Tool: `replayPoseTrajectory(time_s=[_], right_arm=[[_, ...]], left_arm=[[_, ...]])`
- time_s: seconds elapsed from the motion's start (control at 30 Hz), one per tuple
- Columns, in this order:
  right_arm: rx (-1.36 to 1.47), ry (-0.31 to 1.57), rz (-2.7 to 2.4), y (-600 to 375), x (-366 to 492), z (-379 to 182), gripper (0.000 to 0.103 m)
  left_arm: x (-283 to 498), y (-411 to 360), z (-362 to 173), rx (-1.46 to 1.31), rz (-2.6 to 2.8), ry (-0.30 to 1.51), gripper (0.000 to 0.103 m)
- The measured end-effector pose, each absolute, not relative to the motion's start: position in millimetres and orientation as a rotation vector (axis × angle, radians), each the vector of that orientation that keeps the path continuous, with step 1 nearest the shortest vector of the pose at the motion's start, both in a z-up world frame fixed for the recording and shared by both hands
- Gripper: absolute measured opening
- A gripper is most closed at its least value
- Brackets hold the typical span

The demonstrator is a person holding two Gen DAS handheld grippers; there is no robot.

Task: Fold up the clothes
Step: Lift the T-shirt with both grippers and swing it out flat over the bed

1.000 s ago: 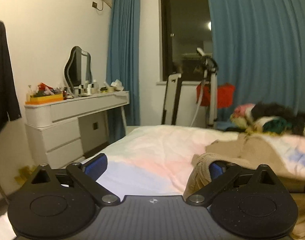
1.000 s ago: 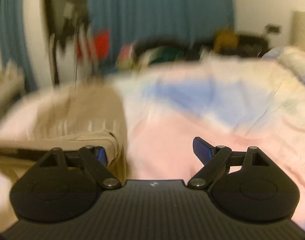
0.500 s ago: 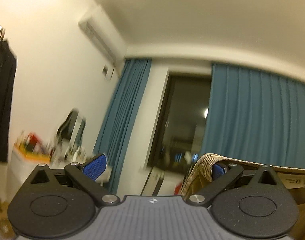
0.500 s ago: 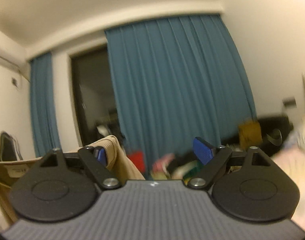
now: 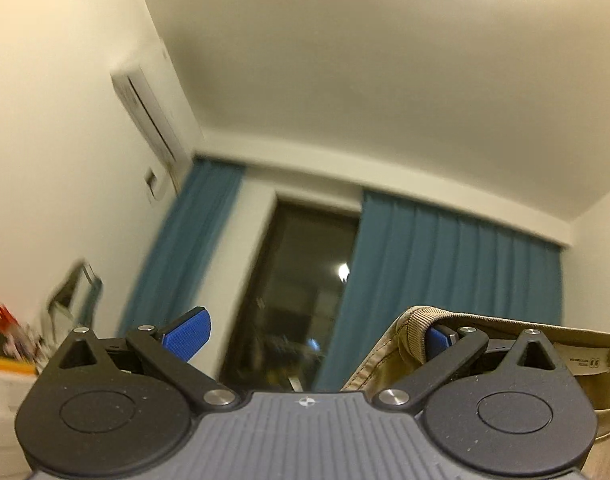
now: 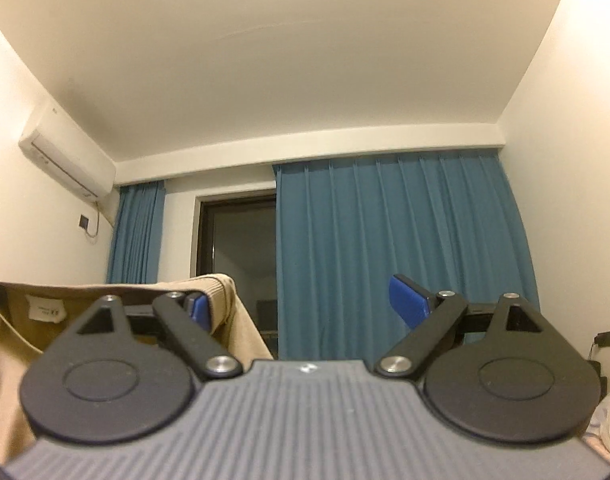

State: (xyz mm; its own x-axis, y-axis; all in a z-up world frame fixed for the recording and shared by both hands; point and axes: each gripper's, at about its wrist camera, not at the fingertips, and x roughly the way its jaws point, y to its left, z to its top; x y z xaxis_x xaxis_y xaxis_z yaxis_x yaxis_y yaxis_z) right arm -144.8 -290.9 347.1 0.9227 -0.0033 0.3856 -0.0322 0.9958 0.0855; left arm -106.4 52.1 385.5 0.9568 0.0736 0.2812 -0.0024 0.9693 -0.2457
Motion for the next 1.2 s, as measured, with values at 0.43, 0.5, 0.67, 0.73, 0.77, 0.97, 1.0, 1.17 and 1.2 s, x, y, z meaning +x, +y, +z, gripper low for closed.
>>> replayPoseTrajectory(time_s=[0.43,0.5,0.67,0.73,0.77,0.97,1.0,1.17,1.2], right_arm=[[0.142,-0.060,-0.038,-288.8,47.6,245.4,0.088],[0.143,-0.023,-0.070,-283.5,105.7,235.1,0.088],[0.167,0.108,-0.131,-282.8,261.6,187.3,0.088],[0.156,0.150,-0.156,-282.7,317.6,158.0,0.088],[0.142,0.177,-0.168,-280.5,347.4,139.9,0.088],[0.109,0.417,-0.173,-284.4,478.1,4.2,0.088],[0.102,0.474,-0.158,-283.7,494.1,-16.6,0.088],[0.053,0.780,-0.034,-272.7,555.4,-100.6,0.087],[0.041,0.798,-0.018,-270.1,556.9,-104.9,0.087]], left_arm=[[102.7,63.9,257.1,-0.233,0.096,0.005,0.103],[160.6,63.6,245.3,-0.245,0.123,0.043,0.103],[319.5,61.6,206.0,-0.244,0.171,0.125,0.103],[382.8,59.4,178.8,-0.227,0.174,0.162,0.103],[415.3,58.2,159.3,-0.214,0.179,0.202,0.103],[572.2,65.5,7.7,-0.187,0.189,0.495,0.102],[591.3,69.6,-20.6,-0.189,0.176,0.559,0.102],[635.7,78.6,-116.0,-0.109,0.100,0.879,0.099],[639.7,81.7,-123.6,-0.082,0.087,0.907,0.100]])
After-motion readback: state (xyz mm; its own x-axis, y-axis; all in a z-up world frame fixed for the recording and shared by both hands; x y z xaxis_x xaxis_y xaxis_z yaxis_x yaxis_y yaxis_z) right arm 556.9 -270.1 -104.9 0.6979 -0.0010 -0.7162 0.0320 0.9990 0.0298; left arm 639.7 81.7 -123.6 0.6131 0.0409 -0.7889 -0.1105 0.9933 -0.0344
